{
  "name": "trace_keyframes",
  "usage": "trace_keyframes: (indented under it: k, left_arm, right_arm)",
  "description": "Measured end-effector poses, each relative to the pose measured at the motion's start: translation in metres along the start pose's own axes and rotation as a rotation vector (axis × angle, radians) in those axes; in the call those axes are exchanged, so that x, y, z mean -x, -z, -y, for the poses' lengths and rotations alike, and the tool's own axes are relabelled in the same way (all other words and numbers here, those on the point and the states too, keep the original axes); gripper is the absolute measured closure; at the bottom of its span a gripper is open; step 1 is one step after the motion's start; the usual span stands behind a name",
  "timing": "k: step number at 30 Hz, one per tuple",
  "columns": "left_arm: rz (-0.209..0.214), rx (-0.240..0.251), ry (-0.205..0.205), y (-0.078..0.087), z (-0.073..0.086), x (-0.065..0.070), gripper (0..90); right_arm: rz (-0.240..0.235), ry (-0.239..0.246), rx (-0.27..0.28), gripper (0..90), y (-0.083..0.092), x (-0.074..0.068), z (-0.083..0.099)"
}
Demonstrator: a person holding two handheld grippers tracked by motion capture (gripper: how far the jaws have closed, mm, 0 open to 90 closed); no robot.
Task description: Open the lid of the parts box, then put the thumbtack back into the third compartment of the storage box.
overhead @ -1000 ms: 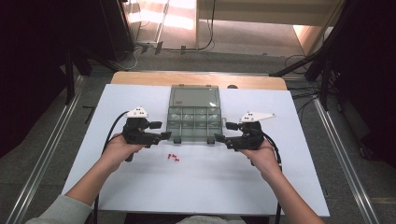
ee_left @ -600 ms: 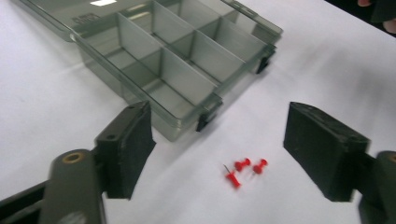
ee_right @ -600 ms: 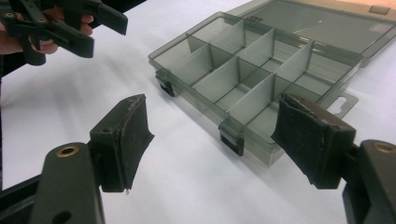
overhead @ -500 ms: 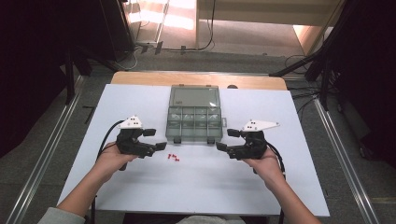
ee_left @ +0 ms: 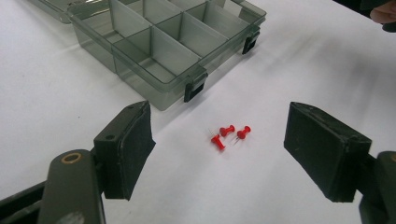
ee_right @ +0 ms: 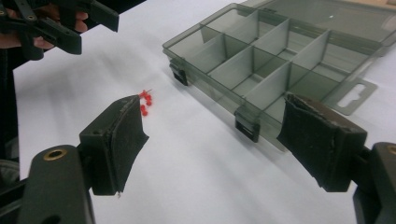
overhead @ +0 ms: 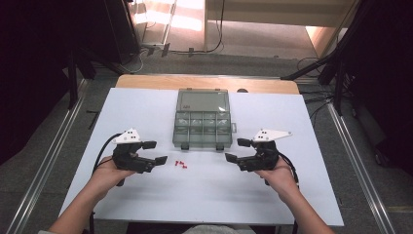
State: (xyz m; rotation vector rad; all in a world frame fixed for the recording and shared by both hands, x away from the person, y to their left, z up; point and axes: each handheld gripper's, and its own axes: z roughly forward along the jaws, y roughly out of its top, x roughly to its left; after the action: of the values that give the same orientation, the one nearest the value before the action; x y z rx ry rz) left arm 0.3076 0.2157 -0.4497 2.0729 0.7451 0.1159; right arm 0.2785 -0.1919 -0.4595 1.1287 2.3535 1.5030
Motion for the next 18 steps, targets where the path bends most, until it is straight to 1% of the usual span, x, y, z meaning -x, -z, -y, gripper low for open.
trace_keyframes:
  k: [1,3,6,8,10,15,18]
  left_arm:
    - [-0.005,0.001,-0.001,0.001,0.001,0.0,23.4]
    - [-0.011,-0.002,-0.003,0.003,0.003,-0.001,23.4]
    - [-0.018,-0.001,0.012,0.005,0.005,-0.003,23.4]
    - [-0.02,0.003,0.016,0.007,0.006,-0.003,23.4]
    - [-0.025,0.003,0.015,0.008,0.007,-0.003,23.4]
    - [-0.028,0.016,0.027,0.011,0.009,-0.003,23.4]
    - [-0.038,0.01,0.023,0.013,0.012,-0.004,23.4]
  right_arm:
    - [-0.005,-0.008,-0.001,22.2,-0.001,-0.001,-0.001]
    - [-0.01,-0.001,-0.006,22.1,-0.003,-0.002,-0.002]
    - [-0.026,0.003,-0.006,20.9,-0.005,-0.003,-0.005]
    - [-0.03,0.024,-0.012,20.8,-0.008,-0.005,-0.006]
    - [-0.034,0.031,-0.024,20.8,-0.011,-0.005,-0.007]
    - [-0.06,0.026,-0.04,20.8,-0.023,-0.009,-0.008]
    - [-0.075,0.04,-0.052,20.8,-0.03,-0.012,-0.009]
